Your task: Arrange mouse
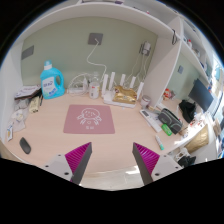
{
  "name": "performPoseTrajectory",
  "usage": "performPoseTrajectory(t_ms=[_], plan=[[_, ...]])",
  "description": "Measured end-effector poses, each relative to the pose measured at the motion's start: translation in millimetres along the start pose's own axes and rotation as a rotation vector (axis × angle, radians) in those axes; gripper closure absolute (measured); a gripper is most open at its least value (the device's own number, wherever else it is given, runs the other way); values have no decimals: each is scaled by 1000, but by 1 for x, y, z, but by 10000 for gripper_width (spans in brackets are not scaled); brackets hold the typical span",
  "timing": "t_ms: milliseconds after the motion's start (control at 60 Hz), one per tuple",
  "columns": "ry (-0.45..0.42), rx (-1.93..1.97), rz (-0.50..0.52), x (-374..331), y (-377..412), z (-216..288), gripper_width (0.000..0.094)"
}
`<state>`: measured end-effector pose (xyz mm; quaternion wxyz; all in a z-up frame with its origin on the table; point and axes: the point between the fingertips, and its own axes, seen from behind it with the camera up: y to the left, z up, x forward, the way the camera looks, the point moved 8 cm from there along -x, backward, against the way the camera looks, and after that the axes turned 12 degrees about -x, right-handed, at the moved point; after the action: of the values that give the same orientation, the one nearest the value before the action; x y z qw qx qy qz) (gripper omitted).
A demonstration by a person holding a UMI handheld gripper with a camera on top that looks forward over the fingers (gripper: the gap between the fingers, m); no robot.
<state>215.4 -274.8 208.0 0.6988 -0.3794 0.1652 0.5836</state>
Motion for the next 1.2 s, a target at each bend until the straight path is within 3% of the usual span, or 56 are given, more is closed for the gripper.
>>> performPoseTrajectory(t_ms=[267,483,683,883,1200], plan=[[24,26,-26,-17,49,-48,92],[-16,-7,156,-30,189,-81,83],[-101,-105,319,-19,324,-65,90],[-141,-151,346,13,386,-34,92],[-186,-159,338,62,410,12,100]])
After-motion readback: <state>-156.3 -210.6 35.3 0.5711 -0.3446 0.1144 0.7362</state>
